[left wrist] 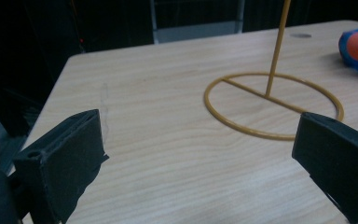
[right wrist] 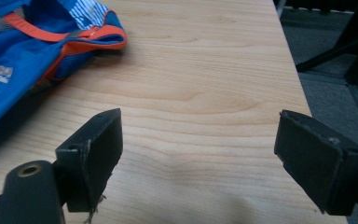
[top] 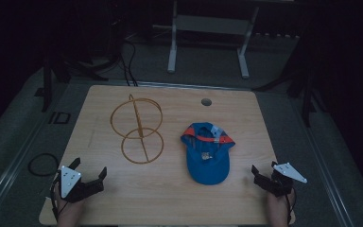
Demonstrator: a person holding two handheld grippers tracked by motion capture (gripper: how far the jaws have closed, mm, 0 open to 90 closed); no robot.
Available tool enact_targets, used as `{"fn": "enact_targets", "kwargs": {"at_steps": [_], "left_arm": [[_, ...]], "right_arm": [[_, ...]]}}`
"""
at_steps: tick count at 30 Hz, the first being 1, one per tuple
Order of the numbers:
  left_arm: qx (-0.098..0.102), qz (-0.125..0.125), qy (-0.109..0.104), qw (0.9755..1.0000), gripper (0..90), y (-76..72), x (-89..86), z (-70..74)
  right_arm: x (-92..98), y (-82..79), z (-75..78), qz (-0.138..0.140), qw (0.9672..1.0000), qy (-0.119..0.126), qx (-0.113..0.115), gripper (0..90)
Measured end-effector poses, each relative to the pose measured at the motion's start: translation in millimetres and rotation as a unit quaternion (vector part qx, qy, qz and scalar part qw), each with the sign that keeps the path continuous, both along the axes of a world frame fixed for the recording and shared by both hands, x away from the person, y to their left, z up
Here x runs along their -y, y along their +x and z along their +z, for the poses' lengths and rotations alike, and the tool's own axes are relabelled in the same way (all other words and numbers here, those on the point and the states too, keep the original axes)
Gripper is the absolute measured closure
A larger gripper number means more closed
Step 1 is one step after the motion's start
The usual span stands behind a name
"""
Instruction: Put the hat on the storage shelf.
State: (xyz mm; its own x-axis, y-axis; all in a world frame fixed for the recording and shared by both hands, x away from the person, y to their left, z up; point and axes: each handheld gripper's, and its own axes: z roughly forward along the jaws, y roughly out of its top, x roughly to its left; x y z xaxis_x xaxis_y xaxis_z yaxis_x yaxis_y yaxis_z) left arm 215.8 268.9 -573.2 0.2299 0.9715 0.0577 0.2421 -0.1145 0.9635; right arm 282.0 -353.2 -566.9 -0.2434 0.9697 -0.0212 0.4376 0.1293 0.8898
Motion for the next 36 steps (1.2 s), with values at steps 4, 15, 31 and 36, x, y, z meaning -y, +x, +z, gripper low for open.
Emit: {"fn": "enact_targets", "kwargs": {"at_steps": [4,15,31,36], "left_arm": [[-0.003,-0.003,-0.006,1.0,2.5,-0.1,0.4,-0.2],[-0.011,-0.002,-0.018,0.9998,2.6,-0.3,3.1,0.5],[-0.003,-0.024,-0.023,0.9994,2.6,-3.5,13.3,3.8],[-0.001,-0.041,-0.024,0.9989,4.5,-2.9,18.6,3.5]], "right_arm": [[-1.3,-0.6,0.0,-0.001,1.0,-0.005,0.005,15.3],[-7.9,3.6,2.7,0.02,0.9995,-0.02,-0.015,14.3],[-33.9,31.8,32.7,0.07,0.996,0.002,-0.056,13.8],[-42.3,42.7,45.9,0.085,0.9946,0.012,-0.058,13.5]]}}
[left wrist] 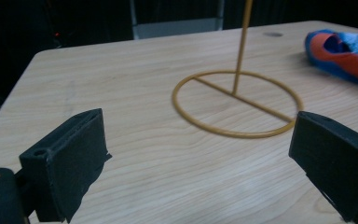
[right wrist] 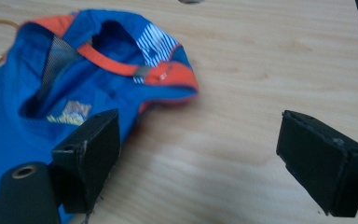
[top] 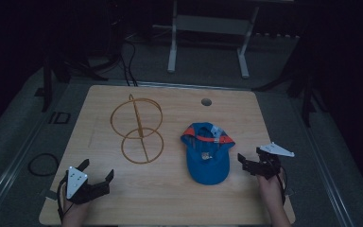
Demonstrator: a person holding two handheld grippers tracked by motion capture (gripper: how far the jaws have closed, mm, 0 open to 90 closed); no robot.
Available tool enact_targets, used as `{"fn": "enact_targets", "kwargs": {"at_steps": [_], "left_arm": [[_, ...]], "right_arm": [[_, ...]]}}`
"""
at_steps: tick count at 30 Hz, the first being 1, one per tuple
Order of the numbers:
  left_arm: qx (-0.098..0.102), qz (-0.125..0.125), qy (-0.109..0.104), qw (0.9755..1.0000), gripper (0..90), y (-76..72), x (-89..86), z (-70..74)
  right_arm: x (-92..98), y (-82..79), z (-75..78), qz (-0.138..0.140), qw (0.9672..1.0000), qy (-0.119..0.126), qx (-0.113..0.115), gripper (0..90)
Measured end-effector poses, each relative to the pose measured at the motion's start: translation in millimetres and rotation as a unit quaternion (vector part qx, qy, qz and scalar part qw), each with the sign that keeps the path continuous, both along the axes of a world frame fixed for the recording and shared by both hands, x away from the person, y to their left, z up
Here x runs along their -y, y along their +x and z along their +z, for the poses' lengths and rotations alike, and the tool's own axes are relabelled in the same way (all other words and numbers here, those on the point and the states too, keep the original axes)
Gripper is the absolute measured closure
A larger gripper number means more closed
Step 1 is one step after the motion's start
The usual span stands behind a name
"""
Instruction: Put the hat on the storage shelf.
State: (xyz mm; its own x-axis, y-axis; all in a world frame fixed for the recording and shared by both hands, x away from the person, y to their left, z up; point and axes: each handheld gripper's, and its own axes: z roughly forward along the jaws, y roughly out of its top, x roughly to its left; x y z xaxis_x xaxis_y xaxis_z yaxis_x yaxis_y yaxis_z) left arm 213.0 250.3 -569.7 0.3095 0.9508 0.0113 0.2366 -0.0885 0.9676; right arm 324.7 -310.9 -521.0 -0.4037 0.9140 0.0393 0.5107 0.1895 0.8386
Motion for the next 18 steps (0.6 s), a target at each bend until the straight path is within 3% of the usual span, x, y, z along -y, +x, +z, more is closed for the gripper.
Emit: {"fn": "enact_targets", "kwargs": {"at_steps": [4,6,8,11,13,16,18], "left_arm": [[0.0,-0.006,0.0,1.0,4.5,-0.3,1.9,0.9],[-0.017,-0.005,0.005,0.9998,4.5,0.3,3.1,1.0],[-0.022,-0.001,0.005,0.9997,4.5,0.9,3.4,0.4],[-0.027,0.004,-0.005,0.9996,4.5,1.7,2.2,0.1],[-0.033,0.002,-0.025,0.9991,4.5,2.0,0.6,1.2],[-0.036,0.002,-0.026,0.999,4.5,1.6,0.8,1.6],[-0.058,0.002,-0.031,0.9978,4.5,1.7,1.4,3.7]], "right_arm": [[-7.0,8.2,6.8,0.013,0.9999,-0.001,-0.004,12.4],[-13.4,15.4,12.1,0.037,0.9992,0.016,0.001,12.5],[-18.3,20.6,14.4,0.05,0.9987,0.011,0.002,13.5],[-25.5,27.6,16.1,0.07,0.9975,0.004,0.005,13.6],[-29.8,32.9,15.3,0.078,0.997,0.0,0.001,13.7],[-32.0,38.8,14.1,0.08,0.9967,0.003,-0.007,14.3],[-35.0,47.4,12.8,0.083,0.9965,0.005,-0.012,14.3]]}}
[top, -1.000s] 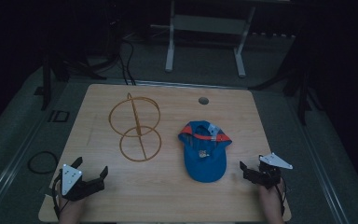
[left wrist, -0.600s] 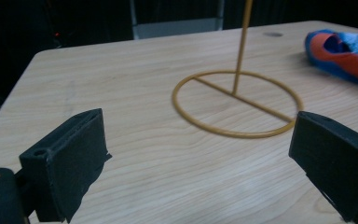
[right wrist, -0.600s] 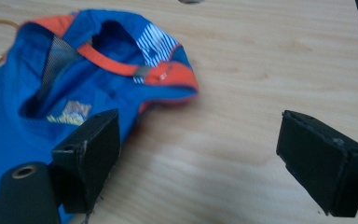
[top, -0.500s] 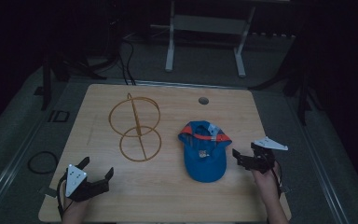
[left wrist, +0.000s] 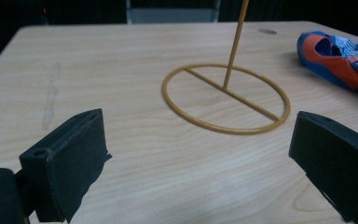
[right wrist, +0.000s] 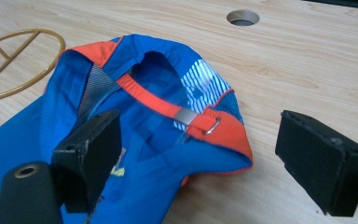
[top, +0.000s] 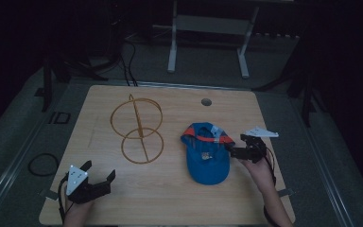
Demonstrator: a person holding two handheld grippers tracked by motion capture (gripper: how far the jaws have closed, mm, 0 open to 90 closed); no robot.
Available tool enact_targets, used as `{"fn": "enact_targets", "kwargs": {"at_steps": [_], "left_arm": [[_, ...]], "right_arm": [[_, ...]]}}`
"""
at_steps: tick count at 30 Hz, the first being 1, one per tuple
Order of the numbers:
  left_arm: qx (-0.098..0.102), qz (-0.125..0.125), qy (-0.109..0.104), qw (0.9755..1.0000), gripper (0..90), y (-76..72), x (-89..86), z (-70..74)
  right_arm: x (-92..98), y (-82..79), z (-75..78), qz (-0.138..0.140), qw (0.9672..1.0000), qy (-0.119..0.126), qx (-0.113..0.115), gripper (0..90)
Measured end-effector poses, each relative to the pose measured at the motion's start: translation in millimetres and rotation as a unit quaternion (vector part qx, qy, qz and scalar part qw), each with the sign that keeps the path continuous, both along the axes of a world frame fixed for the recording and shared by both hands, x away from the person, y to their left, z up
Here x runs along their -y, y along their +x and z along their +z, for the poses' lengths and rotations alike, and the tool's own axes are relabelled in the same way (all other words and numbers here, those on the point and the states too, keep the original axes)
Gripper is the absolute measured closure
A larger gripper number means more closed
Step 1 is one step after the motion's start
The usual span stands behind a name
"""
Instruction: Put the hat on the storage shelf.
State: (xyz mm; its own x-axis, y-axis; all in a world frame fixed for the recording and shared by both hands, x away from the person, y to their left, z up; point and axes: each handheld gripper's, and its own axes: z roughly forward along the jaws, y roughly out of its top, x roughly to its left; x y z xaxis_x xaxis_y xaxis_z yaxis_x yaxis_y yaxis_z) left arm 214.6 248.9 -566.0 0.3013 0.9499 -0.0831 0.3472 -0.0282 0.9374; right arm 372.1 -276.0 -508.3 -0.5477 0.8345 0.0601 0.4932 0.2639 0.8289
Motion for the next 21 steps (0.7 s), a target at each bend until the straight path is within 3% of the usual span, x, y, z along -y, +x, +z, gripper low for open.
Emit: {"fn": "enact_targets", "kwargs": {"at_steps": [2,5,13,21], "left_arm": [[-0.004,0.001,0.0,1.0,4.4,-0.4,0.4,0.8],[0.001,0.004,0.019,0.9998,2.9,-3.0,3.6,4.2],[-0.015,-0.017,0.039,0.999,2.5,-2.5,8.8,3.9],[-0.005,-0.022,0.041,0.9989,2.6,-4.4,10.7,6.1]], "right_arm": [[-3.2,4.5,-0.9,0.003,1.0,-0.009,0.002,14.3],[-8.2,11.3,-3.3,0.001,0.9997,-0.024,0.003,14.1],[-20.0,31.3,-7.1,0.007,0.9997,-0.021,-0.003,13.5],[-34.4,54.2,-6.6,0.018,0.9992,-0.035,0.0,16.4]]}}
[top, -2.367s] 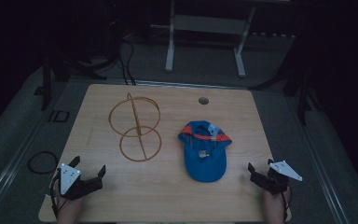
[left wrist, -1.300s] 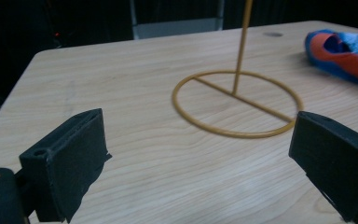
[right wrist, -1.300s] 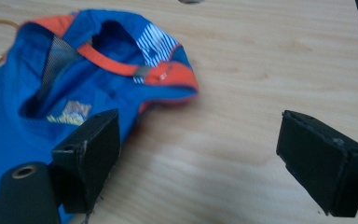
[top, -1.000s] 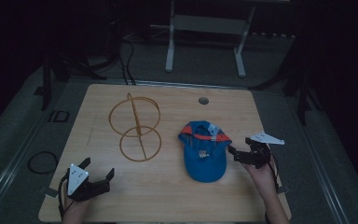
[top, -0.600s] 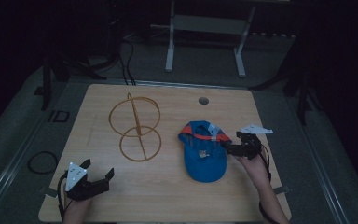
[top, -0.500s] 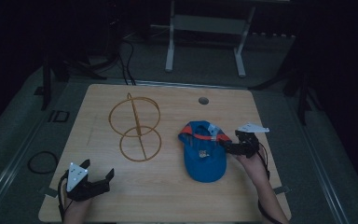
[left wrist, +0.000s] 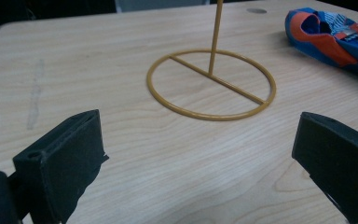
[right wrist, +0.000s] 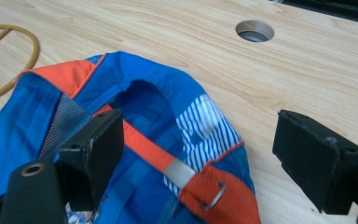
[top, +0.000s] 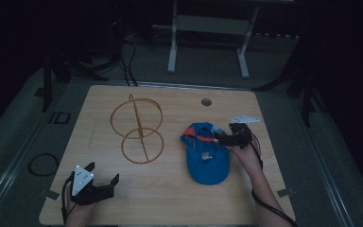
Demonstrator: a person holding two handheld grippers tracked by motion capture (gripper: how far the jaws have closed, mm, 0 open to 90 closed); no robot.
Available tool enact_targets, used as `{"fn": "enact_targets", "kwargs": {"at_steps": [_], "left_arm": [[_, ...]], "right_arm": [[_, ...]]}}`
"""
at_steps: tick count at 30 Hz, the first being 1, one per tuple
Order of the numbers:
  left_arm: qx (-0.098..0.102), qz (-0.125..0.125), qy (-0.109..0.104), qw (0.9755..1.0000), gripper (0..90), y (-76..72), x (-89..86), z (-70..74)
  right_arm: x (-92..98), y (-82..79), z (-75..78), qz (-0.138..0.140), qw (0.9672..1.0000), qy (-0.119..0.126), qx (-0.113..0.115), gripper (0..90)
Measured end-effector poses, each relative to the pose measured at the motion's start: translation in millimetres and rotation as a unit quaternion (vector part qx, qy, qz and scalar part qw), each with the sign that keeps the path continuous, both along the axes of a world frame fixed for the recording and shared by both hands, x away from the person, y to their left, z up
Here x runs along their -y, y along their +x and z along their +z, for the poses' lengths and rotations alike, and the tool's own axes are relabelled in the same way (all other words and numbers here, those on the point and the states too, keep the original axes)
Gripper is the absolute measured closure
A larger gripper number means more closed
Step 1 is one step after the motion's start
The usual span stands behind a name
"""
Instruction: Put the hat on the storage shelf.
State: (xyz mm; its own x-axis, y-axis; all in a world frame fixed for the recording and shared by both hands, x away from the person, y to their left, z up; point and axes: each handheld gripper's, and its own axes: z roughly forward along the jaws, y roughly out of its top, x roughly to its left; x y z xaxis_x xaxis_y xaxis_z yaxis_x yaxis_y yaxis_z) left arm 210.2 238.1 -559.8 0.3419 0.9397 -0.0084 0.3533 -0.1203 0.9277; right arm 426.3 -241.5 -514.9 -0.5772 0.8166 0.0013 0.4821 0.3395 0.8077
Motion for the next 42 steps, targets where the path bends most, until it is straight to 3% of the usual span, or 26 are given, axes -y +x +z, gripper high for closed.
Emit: {"fn": "enact_targets", "kwargs": {"at_steps": [5,11,12,13,15,17,19,23,25,30,37,40,42], "left_arm": [[0.0,-0.003,-0.002,1.0,2.6,0.7,-0.5,-0.2],[0.007,0.0,0.001,1.0,2.8,-0.1,0.8,0.2],[0.008,-0.006,-0.002,0.9999,2.7,-0.5,0.6,0.6],[0.008,-0.006,-0.002,0.9999,2.7,-0.5,0.6,0.6],[0.009,-0.005,-0.001,1.0,2.8,-0.9,1.1,0.5],[0.004,-0.004,0.002,1.0,2.7,-0.5,1.3,0.1],[-0.006,0.0,0.009,0.9999,2.8,0.9,1.0,-1.1],[-0.018,0.001,0.003,0.9998,4.9,2.8,-1.4,-2.9],[-0.018,0.0,0.001,0.9998,4.9,2.9,-1.6,-3.1],[-0.016,0.001,0.0,0.9999,5.0,2.1,-1.5,-2.0],[-0.017,0.003,0.001,0.9998,4.9,2.1,-1.7,-2.3],[-0.016,0.003,0.002,0.9999,5.0,1.8,-1.8,-2.0],[-0.02,0.0,0.002,0.9998,5.0,2.5,-1.2,-2.8]], "right_arm": [[-4.7,8.9,-1.2,0.003,1.0,-0.007,0.001,20.3],[-11.5,27.0,-8.3,0.015,0.9994,-0.015,-0.028,24.6],[-13.9,32.4,-10.8,0.018,0.9986,-0.039,-0.03,26.7],[-13.9,34.2,-11.5,0.018,0.9984,-0.043,-0.031,29.8],[-13.7,37.1,-13.2,0.021,0.9984,-0.036,-0.039,30.3],[-15.8,42.5,-18.4,0.021,0.9975,-0.046,-0.049,30.4],[-16.5,44.9,-23.1,0.019,0.9972,-0.039,-0.061,30.5],[-19.4,45.9,-33.9,0.017,0.9962,-0.045,-0.073,31.4],[-21.1,44.6,-38.3,0.016,0.9955,-0.059,-0.072,36.4],[-21.5,41.7,-42.5,0.015,0.9961,-0.057,-0.067,52.3],[-22.6,39.1,-40.9,0.028,0.995,-0.07,-0.065,63.0],[-22.8,37.4,-41.4,0.027,0.9955,-0.068,-0.06,79.5],[-23.2,35.9,-42.2,0.024,0.996,-0.065,-0.057,83.1]]}}
